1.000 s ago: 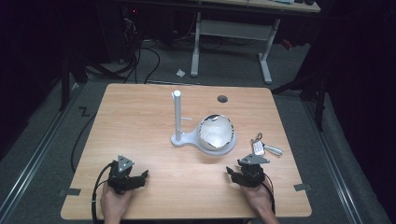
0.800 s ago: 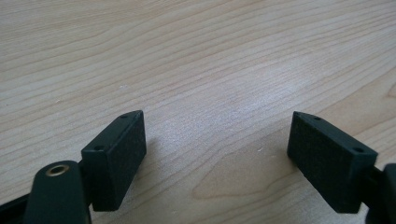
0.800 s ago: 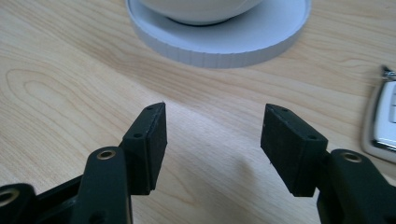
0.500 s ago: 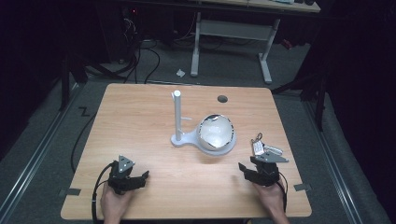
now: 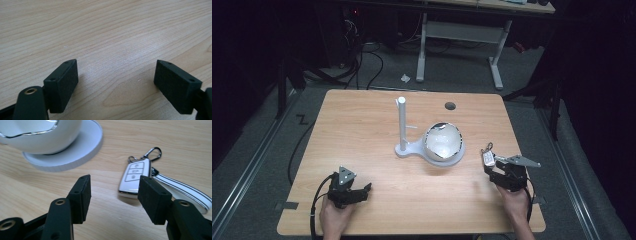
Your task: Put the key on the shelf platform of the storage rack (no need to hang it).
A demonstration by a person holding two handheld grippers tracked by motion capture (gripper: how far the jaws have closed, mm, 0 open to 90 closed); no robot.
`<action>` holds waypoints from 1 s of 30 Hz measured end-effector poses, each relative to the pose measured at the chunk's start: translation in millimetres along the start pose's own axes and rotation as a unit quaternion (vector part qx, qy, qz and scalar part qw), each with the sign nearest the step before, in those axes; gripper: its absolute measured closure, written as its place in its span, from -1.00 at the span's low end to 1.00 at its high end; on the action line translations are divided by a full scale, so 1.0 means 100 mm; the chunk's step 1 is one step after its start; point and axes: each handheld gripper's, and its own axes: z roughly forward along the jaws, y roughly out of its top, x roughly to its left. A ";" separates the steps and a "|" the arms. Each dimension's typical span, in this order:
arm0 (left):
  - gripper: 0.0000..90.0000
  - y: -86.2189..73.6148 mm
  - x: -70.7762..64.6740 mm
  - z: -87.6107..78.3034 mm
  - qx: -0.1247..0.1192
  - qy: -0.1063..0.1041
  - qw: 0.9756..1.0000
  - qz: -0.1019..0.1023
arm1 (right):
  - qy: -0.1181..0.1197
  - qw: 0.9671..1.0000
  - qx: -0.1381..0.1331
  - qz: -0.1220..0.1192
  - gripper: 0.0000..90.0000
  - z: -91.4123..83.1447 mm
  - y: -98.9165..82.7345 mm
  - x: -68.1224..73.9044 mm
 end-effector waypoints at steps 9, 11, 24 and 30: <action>-0.56 0.00 0.00 0.00 0.000 0.000 1.000 -0.001 | -0.012 1.000 0.016 0.018 -0.07 0.14 0.11 -0.18; -0.56 0.00 0.00 0.00 0.000 0.000 1.000 0.000 | -0.011 0.999 0.024 0.021 -0.08 0.18 0.13 -0.20; -0.56 0.00 0.00 0.00 0.001 -0.003 1.000 0.000 | -0.023 0.998 0.046 0.030 -0.14 0.41 0.21 -0.34; -0.55 0.00 0.00 0.00 0.001 -0.003 1.000 -0.001 | -0.022 0.998 0.057 0.026 -0.19 0.53 0.24 -0.35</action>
